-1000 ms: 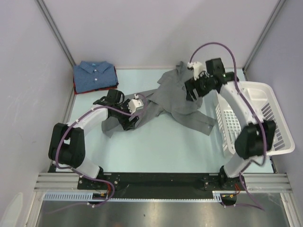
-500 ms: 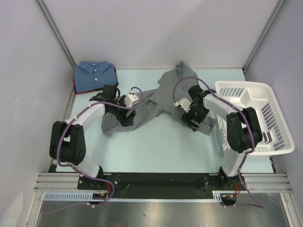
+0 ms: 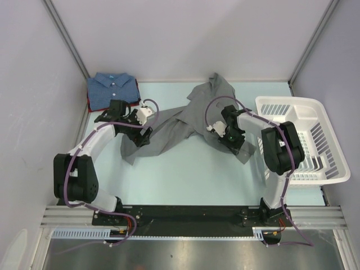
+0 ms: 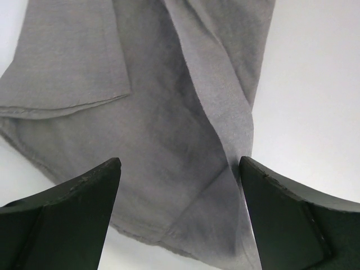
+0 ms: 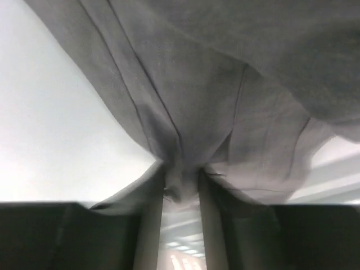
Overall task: Fold and stack the long sleeve shirts
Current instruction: Flatten the shirt out
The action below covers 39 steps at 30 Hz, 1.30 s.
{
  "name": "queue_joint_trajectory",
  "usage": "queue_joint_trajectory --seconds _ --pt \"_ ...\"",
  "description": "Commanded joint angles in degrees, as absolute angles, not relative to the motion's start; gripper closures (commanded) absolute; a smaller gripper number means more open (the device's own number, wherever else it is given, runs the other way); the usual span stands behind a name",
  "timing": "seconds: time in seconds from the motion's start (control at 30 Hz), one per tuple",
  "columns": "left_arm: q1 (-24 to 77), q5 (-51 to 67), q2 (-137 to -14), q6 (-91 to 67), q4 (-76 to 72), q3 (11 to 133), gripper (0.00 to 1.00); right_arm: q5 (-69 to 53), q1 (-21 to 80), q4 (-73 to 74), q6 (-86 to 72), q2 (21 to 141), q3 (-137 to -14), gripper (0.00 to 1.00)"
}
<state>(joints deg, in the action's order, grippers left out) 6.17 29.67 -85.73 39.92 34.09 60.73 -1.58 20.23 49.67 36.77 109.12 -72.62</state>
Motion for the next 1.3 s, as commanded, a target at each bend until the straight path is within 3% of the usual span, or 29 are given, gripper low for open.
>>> queue_joint_trajectory --seconds 0.0,0.17,0.43,0.73,0.8,0.93,1.03,1.13,1.27 --pt "4.92 29.88 -82.27 41.04 33.31 60.82 0.09 -6.13 18.72 51.67 35.08 109.61 -73.39 1.00" --pt "5.45 30.15 -82.35 44.20 34.10 60.29 0.08 -15.54 19.77 55.45 31.82 93.04 -75.75 1.00" --pt "8.26 27.60 -85.25 45.70 36.65 59.42 0.08 -19.33 24.08 56.87 23.04 73.76 -85.86 1.00" --pt "8.26 26.90 -80.17 50.62 35.77 53.27 0.30 -12.31 30.94 44.57 15.65 53.10 -93.42 1.00" --pt "8.26 27.16 -78.50 51.67 36.21 51.77 0.34 -16.51 27.10 44.73 13.99 52.39 -96.05 1.00" --pt "8.26 28.30 -73.40 55.88 39.54 49.75 0.60 -27.74 25.32 46.66 13.89 49.76 -100.46 1.00" --pt "8.26 27.60 -70.42 60.36 44.54 48.78 0.69 -31.97 24.00 48.24 16.43 45.55 -98.88 1.00" --pt "8.26 28.12 -66.02 68.97 51.82 47.64 0.68 -36.54 20.06 50.70 18.36 41.15 -95.37 1.00" --pt "9.92 26.73 -60.30 81.62 61.94 47.02 0.51 -47.26 11.00 57.73 24.68 36.93 -91.33 1.00"
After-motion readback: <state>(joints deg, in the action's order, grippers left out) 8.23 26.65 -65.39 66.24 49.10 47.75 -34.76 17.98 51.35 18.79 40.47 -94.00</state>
